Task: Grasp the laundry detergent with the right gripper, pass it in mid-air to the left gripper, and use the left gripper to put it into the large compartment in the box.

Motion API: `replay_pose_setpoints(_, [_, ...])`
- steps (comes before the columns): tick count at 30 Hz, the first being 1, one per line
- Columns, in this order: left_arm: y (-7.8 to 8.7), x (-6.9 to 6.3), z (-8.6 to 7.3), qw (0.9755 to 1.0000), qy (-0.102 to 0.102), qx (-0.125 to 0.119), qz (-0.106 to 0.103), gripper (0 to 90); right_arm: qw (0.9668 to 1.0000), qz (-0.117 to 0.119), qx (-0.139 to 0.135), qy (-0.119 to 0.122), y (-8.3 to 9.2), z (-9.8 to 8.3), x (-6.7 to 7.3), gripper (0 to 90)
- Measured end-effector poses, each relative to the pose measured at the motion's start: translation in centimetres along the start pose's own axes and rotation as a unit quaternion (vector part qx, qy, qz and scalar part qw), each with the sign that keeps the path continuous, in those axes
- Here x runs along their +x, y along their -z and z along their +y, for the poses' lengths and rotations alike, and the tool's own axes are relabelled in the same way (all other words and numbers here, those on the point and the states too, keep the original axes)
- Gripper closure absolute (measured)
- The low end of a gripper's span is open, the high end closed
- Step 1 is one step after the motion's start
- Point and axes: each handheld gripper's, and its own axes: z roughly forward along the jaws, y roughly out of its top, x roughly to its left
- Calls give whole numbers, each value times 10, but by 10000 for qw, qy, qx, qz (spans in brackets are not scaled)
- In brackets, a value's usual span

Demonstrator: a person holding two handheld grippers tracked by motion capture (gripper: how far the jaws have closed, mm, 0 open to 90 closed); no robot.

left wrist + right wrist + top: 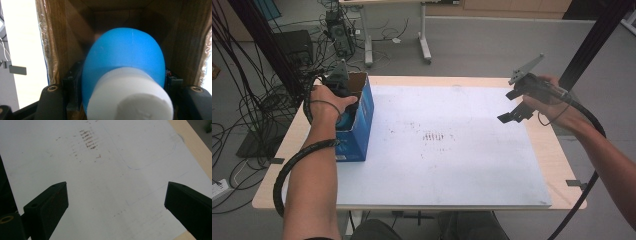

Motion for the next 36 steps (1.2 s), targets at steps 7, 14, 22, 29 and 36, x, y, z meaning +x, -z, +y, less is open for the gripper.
replay_pose_setpoints(7, [0, 0, 1, 10000, -8, 5, -1, 361, 10000, -12, 7, -1, 0, 0, 0, 50])
replay_pose_setpoints(14, [0, 1, 0, 10000, 5, -21, -16, 361, 10000, -4, 5, 7, -1, 1, 0, 50])
replay_pose_setpoints(22, [0, 1, 0, 10000, 3, -25, -10, 361, 10000, -16, 1, 12, 1, 2, 0, 50])
replay_pose_setpoints(29, [0, 0, 0, 10000, -2, -18, -4, 361, 10000, -20, -9, -3, 1, 1, 0, 50])
replay_pose_setpoints(36, [0, 1, 0, 10000, -3, -19, -7, 361, 10000, -23, -11, 3, 2, 1, -1, 50])
